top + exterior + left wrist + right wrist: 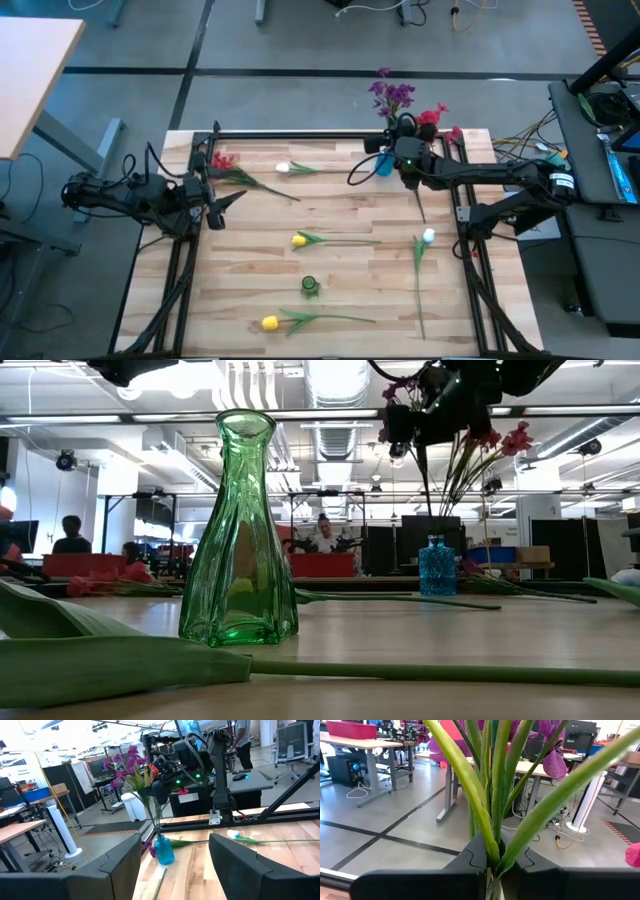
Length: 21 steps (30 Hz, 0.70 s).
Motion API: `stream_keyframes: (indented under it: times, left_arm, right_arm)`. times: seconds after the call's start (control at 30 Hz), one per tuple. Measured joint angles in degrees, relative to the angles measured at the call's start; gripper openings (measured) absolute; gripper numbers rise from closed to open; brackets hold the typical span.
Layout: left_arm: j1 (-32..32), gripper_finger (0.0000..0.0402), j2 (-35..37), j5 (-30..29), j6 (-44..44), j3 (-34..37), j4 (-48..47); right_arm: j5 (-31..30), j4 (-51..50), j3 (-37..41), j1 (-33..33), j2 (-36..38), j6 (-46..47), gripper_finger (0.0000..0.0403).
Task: Sort flowers into vase by color
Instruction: Put the bottom purple flowers into the blue vase
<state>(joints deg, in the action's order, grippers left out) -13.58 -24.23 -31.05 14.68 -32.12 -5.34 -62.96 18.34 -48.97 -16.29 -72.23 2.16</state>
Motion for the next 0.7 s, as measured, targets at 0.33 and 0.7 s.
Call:
stream_keyframes:
  times: [0.33,0.7]
  left_arm:
    - [0.0,0.0217,0.0,-0.05,-0.45,0.0,0.01]
    - [-0.02,0.0217,-0.07,-4.05,-3.56,0.0,-0.26]
  right_arm:
    - [0.22,-1.78,0.01,0.02,-0.07,0.99,0.0048]
    - [0.2,-3.06,0.02,0.15,-0.03,1.33,0.0135]
